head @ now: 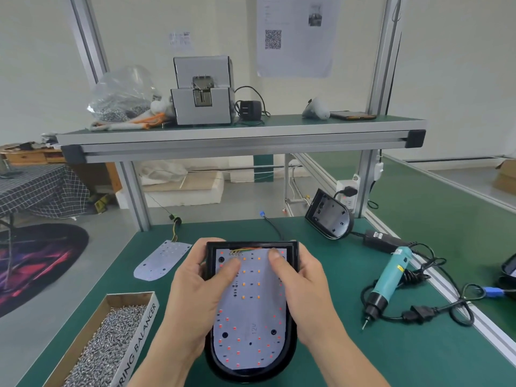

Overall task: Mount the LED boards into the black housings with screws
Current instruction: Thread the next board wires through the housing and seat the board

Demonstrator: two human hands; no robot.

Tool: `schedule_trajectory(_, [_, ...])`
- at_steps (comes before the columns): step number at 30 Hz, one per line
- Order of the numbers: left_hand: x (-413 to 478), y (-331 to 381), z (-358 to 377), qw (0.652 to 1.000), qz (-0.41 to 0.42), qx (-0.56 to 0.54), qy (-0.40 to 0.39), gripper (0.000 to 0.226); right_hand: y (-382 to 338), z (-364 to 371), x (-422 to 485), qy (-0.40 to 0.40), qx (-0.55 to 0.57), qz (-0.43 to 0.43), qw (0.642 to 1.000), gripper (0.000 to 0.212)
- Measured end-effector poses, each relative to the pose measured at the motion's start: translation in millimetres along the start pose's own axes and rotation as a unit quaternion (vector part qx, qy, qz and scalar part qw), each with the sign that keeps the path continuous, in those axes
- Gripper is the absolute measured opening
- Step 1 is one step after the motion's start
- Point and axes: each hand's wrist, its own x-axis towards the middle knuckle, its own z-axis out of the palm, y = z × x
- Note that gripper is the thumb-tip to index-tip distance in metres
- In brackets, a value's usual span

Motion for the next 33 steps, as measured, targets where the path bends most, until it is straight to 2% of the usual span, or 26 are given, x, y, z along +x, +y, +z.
schedule_trajectory(2, [1.2, -3.0, -2.1, 1.000, 0.006, 0.007, 0.006, 0.025, 1.4, -5.4, 3.6, -0.019, -0.075, -0.025, 0.997, 0.012])
schedule_trajectory(4, [4.1, -5.2, -7.3, 1.000, 0.006, 0.003, 0.015, 0.022, 0.8, -19.7, 11.8, -0.103, -0.122, -0.012, 0.987, 0.017])
schedule_trajectory(5, [6.0, -5.1, -11.0, 1.000, 0.004, 0.000, 0.015, 0.020, -0.4, -29.3, 17.7, -0.143, -0.103, 0.011, 0.984, 0.022])
schedule_trajectory(8, [11.7, -6.6, -21.8, 1.000, 0.002, 0.007, -0.020, 0.023, -3.9, -52.1, 35.7, -0.188, 0.041, 0.098, 0.976, 0.037])
schedule_trajectory(9, [13.3, -7.9, -23.4, 0.999, 0.006, 0.017, -0.041, 0.025, -2.6, -52.1, 37.9, -0.205, 0.019, 0.112, 0.972, 0.044])
schedule_trajectory(11, [15.4, -12.5, -24.3, 0.995, 0.013, 0.018, -0.094, 0.030, 5.3, -44.9, 36.0, -0.268, -0.118, 0.102, 0.951, 0.058])
schedule_trajectory(13, [16.9, -17.5, -27.8, 0.988, 0.014, 0.005, -0.151, 0.033, 14.0, -37.2, 33.6, -0.298, -0.198, 0.068, 0.931, 0.054])
schedule_trajectory(15, [17.9, -20.4, -40.1, 0.982, -0.006, -0.034, -0.187, 0.038, 12.5, -40.0, 35.7, -0.240, -0.177, 0.081, 0.951, 0.046])
schedule_trajectory(17, [19.6, -22.9, -56.9, 0.979, -0.047, -0.076, -0.185, 0.040, 3.3, -49.4, 39.3, -0.201, -0.157, 0.076, 0.964, 0.029])
schedule_trajectory(18, [20.1, -24.3, -64.2, 0.979, -0.067, -0.086, -0.173, 0.042, -1.5, -55.0, 40.1, -0.207, -0.189, 0.069, 0.957, 0.021])
schedule_trajectory(21, [19.5, -34.8, -78.1, 0.975, -0.129, -0.141, -0.113, 0.040, -17.1, -57.3, 34.7, -0.289, -0.330, 0.041, 0.898, 0.017])
schedule_trajectory(23, [18.8, -35.9, -77.0, 0.971, -0.164, -0.161, -0.067, 0.012, -23.1, -52.7, 32.0, -0.305, -0.391, -0.002, 0.869, 0.019])
schedule_trajectory(26, [20.3, -24.6, -74.5, 0.989, -0.151, 0.007, -0.002, 0.051, -27.2, -38.8, 27.1, -0.301, -0.440, -0.068, 0.843, 0.019])
schedule_trajectory(28, [18.4, -0.5, -68.0, 0.988, -0.093, 0.120, 0.036, 0.059, -27.7, -29.9, 24.6, -0.296, -0.441, -0.070, 0.844, 0.019])
schedule_trajectory(29, [15.4, 13.3, -60.8, 0.983, -0.056, 0.172, 0.016, 0.056, -27.3, -25.3, 24.1, -0.289, -0.446, -0.074, 0.844, 0.018])
schedule_trajectory(30, [10.0, 27.2, -51.1, 0.969, -0.019, 0.242, -0.045, 0.047, -26.7, -20.4, 24.0, -0.279, -0.454, -0.082, 0.842, 0.016])
schedule_trajectory(31, [4.6, 37.1, -39.4, 0.937, 0.007, 0.328, -0.122, 0.042, -26.0, -14.7, 24.0, -0.268, -0.460, -0.090, 0.841, 0.014])
schedule_trajectory(33, [-3.6, 42.1, -15.5, 0.854, 0.054, 0.468, -0.223, 0.060, -24.3, -2.9, 22.6, -0.244, -0.432, -0.087, 0.864, 0.007])
